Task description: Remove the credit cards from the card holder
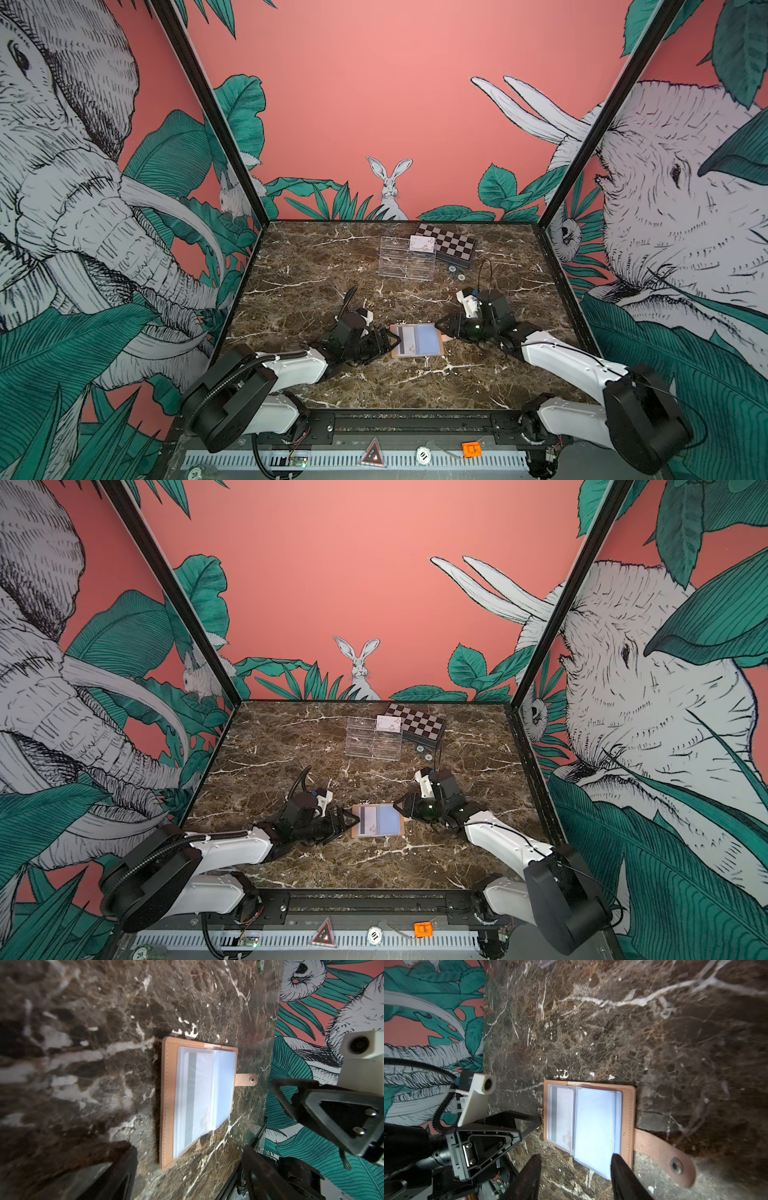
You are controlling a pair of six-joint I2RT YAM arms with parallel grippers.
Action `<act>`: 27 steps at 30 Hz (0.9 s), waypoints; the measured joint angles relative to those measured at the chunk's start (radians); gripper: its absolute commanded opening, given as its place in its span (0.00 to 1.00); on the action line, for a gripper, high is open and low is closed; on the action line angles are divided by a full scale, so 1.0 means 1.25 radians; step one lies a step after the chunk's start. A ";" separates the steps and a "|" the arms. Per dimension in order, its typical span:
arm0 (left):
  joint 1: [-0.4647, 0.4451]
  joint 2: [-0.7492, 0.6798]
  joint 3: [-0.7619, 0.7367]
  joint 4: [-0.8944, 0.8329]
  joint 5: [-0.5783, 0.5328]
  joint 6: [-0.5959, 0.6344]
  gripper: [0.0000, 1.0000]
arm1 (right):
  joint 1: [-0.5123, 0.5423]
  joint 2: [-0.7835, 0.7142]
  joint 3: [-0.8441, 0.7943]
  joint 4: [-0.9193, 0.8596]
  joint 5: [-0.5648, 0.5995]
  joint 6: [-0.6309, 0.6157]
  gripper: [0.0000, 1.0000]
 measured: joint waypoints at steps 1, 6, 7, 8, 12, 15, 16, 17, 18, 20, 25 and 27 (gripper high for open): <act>0.000 0.011 0.002 0.013 0.002 -0.001 0.77 | 0.005 0.013 0.000 0.009 0.003 0.003 0.43; 0.000 0.052 0.003 0.071 0.012 -0.009 0.72 | 0.018 0.056 0.000 0.045 0.022 0.015 0.31; 0.000 0.058 0.003 0.079 0.015 -0.010 0.70 | 0.019 0.063 0.000 0.053 0.024 0.015 0.29; 0.000 0.062 0.003 0.084 0.016 -0.011 0.69 | 0.020 0.070 0.000 0.060 0.025 0.016 0.27; 0.000 0.076 0.003 0.103 0.021 -0.013 0.63 | 0.023 0.112 0.000 0.088 0.028 0.024 0.17; 0.000 0.081 0.003 0.121 0.024 -0.014 0.57 | 0.027 0.139 -0.002 0.110 0.028 0.029 0.15; 0.000 0.082 0.003 0.129 0.025 -0.014 0.55 | 0.029 0.146 -0.004 0.115 0.029 0.031 0.15; 0.000 0.083 0.003 0.136 0.027 -0.014 0.53 | 0.030 0.152 -0.006 0.122 0.029 0.032 0.15; 0.000 0.084 0.003 0.143 0.029 -0.014 0.51 | 0.031 0.157 -0.010 0.128 0.029 0.034 0.15; 0.000 0.085 0.003 0.156 0.034 -0.014 0.49 | 0.032 0.165 -0.016 0.136 0.031 0.036 0.15; 0.000 0.096 0.002 0.197 0.050 -0.014 0.47 | 0.033 0.181 -0.030 0.145 0.036 0.039 0.13; 0.000 0.099 0.002 0.202 0.054 -0.015 0.47 | 0.034 0.184 -0.030 0.149 0.038 0.039 0.12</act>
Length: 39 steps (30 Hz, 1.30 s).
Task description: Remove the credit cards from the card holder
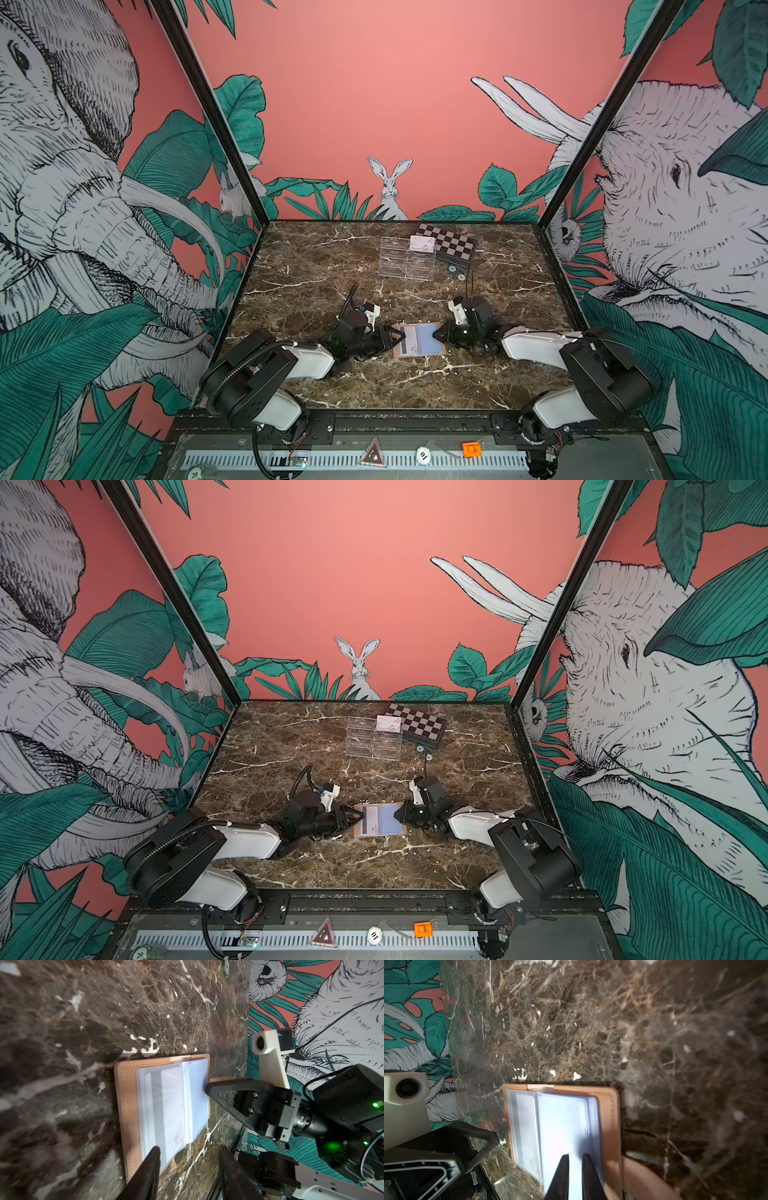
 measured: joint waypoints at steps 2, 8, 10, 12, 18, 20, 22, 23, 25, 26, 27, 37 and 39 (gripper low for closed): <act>0.000 0.000 -0.001 0.001 -0.001 -0.001 0.48 | 0.000 0.003 0.000 0.003 0.001 0.000 0.12; 0.000 -0.038 -0.006 -0.065 -0.020 0.009 0.52 | 0.000 0.007 0.000 0.007 0.001 -0.003 0.11; 0.000 -0.066 -0.004 -0.119 -0.031 0.022 0.53 | 0.000 0.010 0.000 0.008 0.001 -0.005 0.10; 0.000 -0.081 -0.003 -0.148 -0.038 0.029 0.54 | 0.000 0.012 0.000 0.011 0.001 -0.005 0.10; 0.000 -0.063 0.002 -0.182 -0.049 0.038 0.52 | 0.000 0.016 0.000 0.016 0.001 -0.006 0.09; 0.000 -0.037 0.002 -0.161 -0.045 0.036 0.50 | 0.000 0.016 0.000 0.017 0.001 -0.006 0.09; 0.000 -0.013 0.001 -0.121 -0.039 0.031 0.47 | 0.000 0.016 0.000 0.017 0.001 -0.007 0.09; 0.000 -0.003 0.000 -0.105 -0.037 0.028 0.46 | 0.000 0.016 0.000 0.017 0.001 -0.007 0.09; 0.000 0.017 -0.004 -0.068 -0.034 0.022 0.42 | 0.000 0.016 -0.001 0.018 0.001 -0.008 0.09; 0.000 0.027 -0.008 -0.049 -0.031 0.019 0.40 | 0.000 0.017 -0.001 0.020 0.001 -0.008 0.08; 0.001 0.034 -0.011 -0.032 -0.030 0.016 0.38 | 0.000 0.017 -0.002 0.021 0.001 -0.008 0.09; 0.001 0.047 -0.025 0.039 -0.022 0.005 0.13 | 0.001 0.029 -0.004 0.043 -0.002 -0.008 0.09; 0.001 0.046 -0.025 0.043 -0.020 0.005 0.08 | 0.001 0.030 -0.004 0.045 -0.002 -0.008 0.09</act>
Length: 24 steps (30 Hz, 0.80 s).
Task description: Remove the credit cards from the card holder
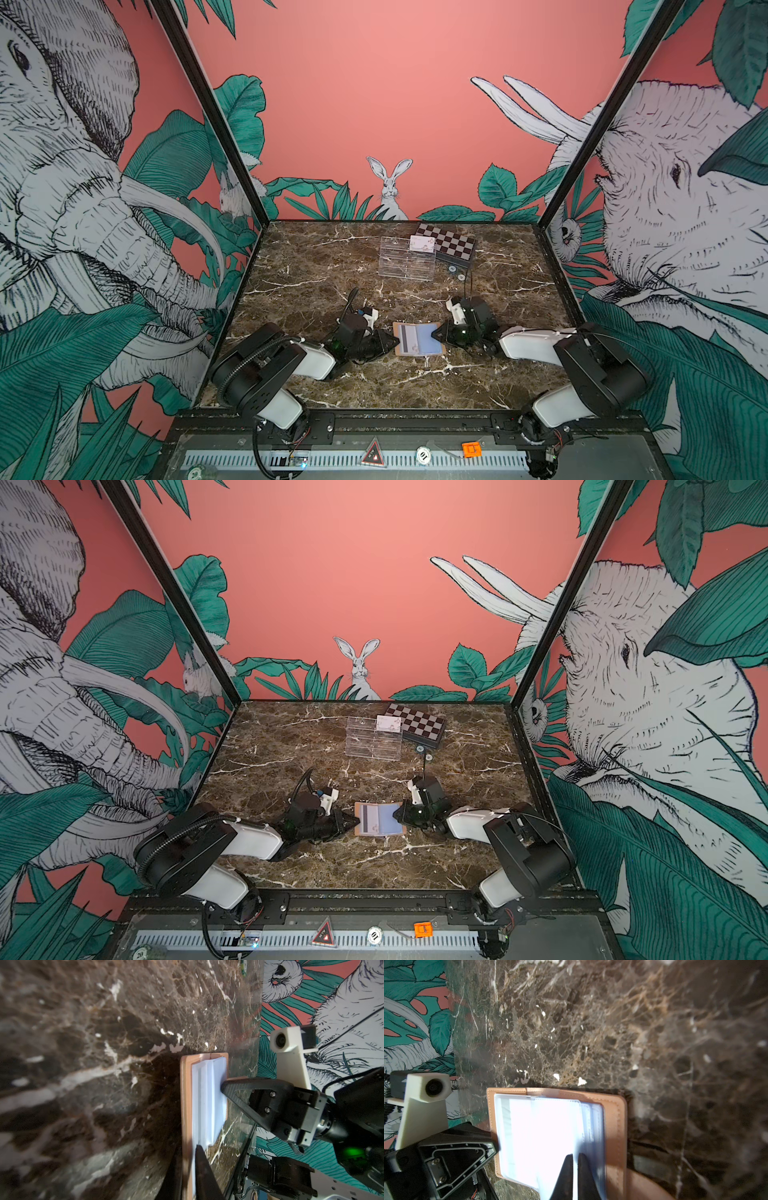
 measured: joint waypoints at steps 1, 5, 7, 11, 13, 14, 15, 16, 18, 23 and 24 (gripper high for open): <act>0.000 0.000 0.000 0.002 0.001 0.000 0.06 | 0.000 0.000 0.000 0.000 0.000 0.000 0.09; 0.000 0.000 0.000 0.005 0.002 0.002 0.02 | 0.000 0.000 0.000 0.000 0.000 0.000 0.09; 0.000 -0.001 0.000 0.005 0.002 0.002 0.01 | 0.000 0.000 0.000 0.000 0.000 0.000 0.10; 0.000 -0.004 0.000 0.006 0.003 0.002 0.00 | 0.000 -0.005 0.000 0.001 -0.003 0.000 0.19; 0.000 -0.006 0.000 0.007 0.004 0.002 0.00 | 0.000 -0.015 0.000 -0.002 -0.004 0.004 0.30; 0.000 -0.006 0.000 0.009 0.004 0.002 0.00 | 0.001 -0.022 -0.001 -0.002 -0.006 0.008 0.38; 0.000 -0.006 0.000 0.010 0.004 0.002 0.00 | 0.001 -0.031 -0.001 -0.005 -0.008 0.011 0.44; 0.000 -0.007 0.000 0.012 0.005 0.002 0.00 | 0.002 -0.042 0.000 -0.014 -0.006 0.014 0.50; 0.000 -0.009 0.000 0.014 0.005 0.002 0.00 | 0.003 -0.076 0.004 -0.052 0.002 0.011 0.59; 0.000 -0.017 0.000 0.017 0.005 0.002 0.00 | 0.010 -0.175 0.074 -0.213 0.073 -0.024 0.79; 0.000 -0.018 0.000 0.017 0.004 0.002 0.00 | 0.014 -0.189 0.094 -0.243 0.090 -0.031 0.79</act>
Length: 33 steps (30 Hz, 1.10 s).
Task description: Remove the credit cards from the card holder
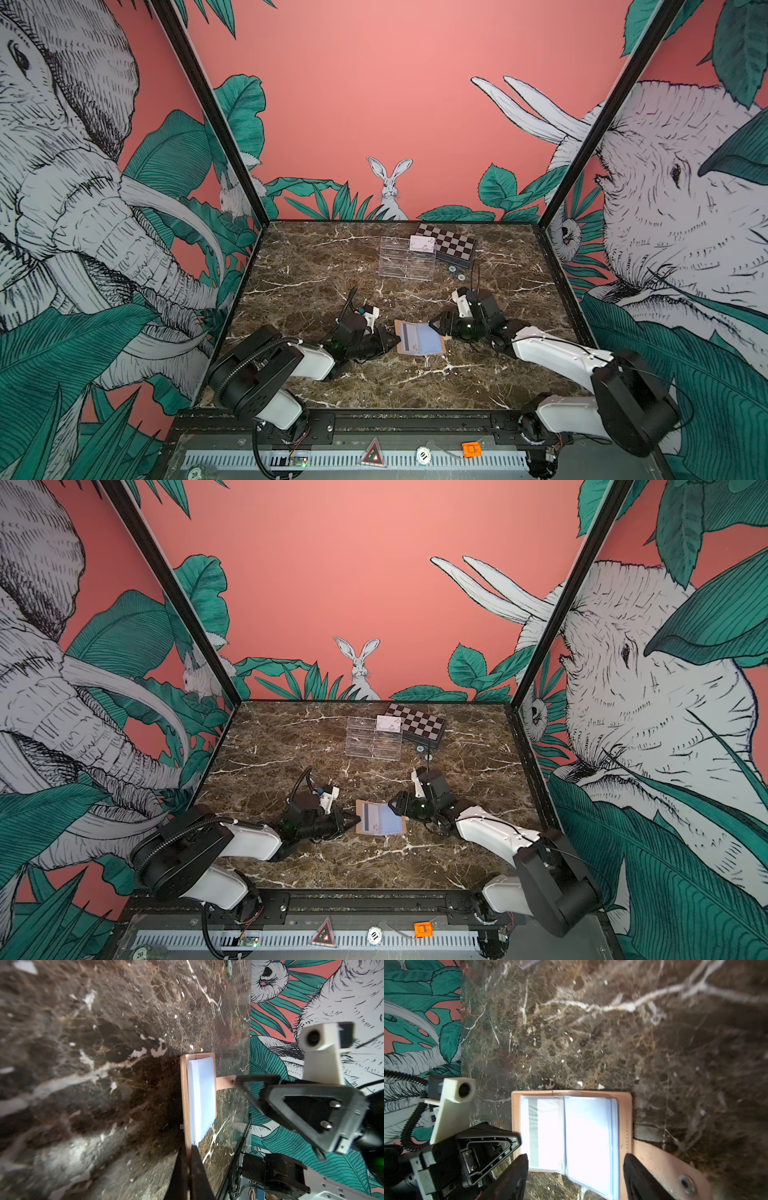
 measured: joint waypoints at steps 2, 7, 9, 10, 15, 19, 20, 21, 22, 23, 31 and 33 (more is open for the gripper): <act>0.000 -0.002 0.000 -0.001 0.000 0.000 0.00 | 0.011 -0.016 0.034 -0.050 0.030 -0.016 0.83; 0.000 -0.006 0.000 -0.003 0.000 0.000 0.00 | 0.061 0.003 0.094 -0.156 0.095 -0.037 0.98; 0.000 -0.008 0.000 -0.004 0.000 0.000 0.00 | 0.091 0.035 0.123 -0.193 0.118 -0.044 0.98; 0.000 -0.009 0.000 -0.006 0.000 0.000 0.00 | 0.105 0.052 0.138 -0.206 0.128 -0.049 0.98; 0.000 -0.021 0.001 -0.017 -0.001 0.002 0.00 | 0.163 0.136 0.218 -0.254 0.181 -0.066 0.98; 0.000 -0.034 0.001 -0.025 -0.002 0.006 0.00 | 0.186 0.180 0.260 -0.269 0.207 -0.072 0.98; 0.000 -0.034 0.001 -0.027 -0.002 0.007 0.00 | 0.192 0.190 0.268 -0.269 0.211 -0.072 0.98; 0.000 -0.034 0.001 -0.028 -0.003 0.008 0.00 | 0.196 0.201 0.275 -0.270 0.214 -0.072 0.98; 0.000 -0.034 0.001 -0.030 -0.003 0.009 0.00 | 0.200 0.210 0.281 -0.271 0.216 -0.072 0.98; 0.000 -0.034 0.001 -0.031 -0.003 0.009 0.00 | 0.205 0.222 0.289 -0.273 0.219 -0.072 0.98; 0.000 -0.036 0.001 -0.033 -0.004 0.010 0.00 | 0.237 0.293 0.339 -0.280 0.232 -0.075 0.98; 0.000 -0.038 0.001 -0.035 -0.006 0.010 0.00 | 0.239 0.301 0.342 -0.280 0.233 -0.075 0.98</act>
